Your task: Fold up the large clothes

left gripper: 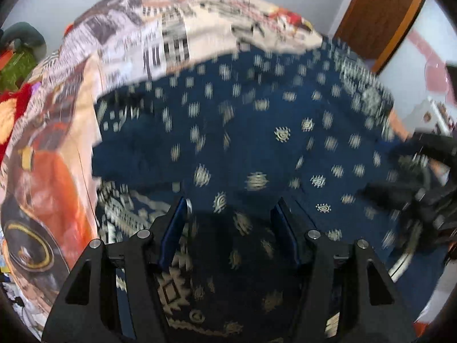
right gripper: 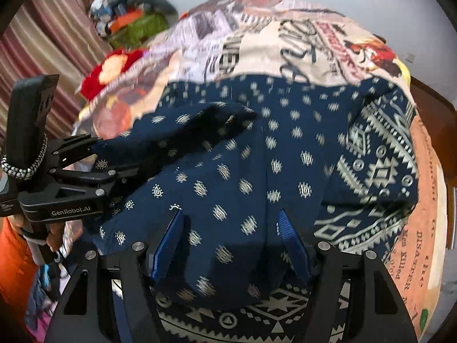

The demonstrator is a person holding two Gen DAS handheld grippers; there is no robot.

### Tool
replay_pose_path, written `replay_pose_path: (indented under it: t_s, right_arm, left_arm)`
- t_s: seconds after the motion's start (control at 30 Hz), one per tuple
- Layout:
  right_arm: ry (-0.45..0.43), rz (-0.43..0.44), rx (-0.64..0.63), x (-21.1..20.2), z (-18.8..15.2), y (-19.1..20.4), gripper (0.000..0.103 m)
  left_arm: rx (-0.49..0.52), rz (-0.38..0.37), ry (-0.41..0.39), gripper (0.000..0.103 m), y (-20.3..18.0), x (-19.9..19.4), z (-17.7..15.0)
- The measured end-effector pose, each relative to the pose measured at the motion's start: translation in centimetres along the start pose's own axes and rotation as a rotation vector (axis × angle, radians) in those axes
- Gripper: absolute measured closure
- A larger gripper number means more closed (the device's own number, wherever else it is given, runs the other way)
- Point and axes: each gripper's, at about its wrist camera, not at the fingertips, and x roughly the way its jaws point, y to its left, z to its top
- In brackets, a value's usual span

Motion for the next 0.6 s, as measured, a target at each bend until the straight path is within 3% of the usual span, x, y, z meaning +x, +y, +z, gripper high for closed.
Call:
replay_pose_path:
  t_s: [0.23, 0.43, 0.6]
  right_arm:
    - [-0.029, -0.062, -0.069, -0.9, -2.2, 1.4, 0.036]
    - [-0.062, -0.079, -0.044, -3.1, -3.1, 1.7, 0.036]
    - [-0.111, -0.1, -0.027, -5.9, -4.2, 1.7, 0.036]
  left_arm:
    - [-0.086, -0.033, -0.024, 0.039, 1.2, -1.3, -2.3]
    - [-0.068, -0.004, -0.06, 0.039, 1.0, -3.8, -3.2]
    - [-0.074, 0.031, -0.137, 0.039, 1.8, -7.3, -3.8]
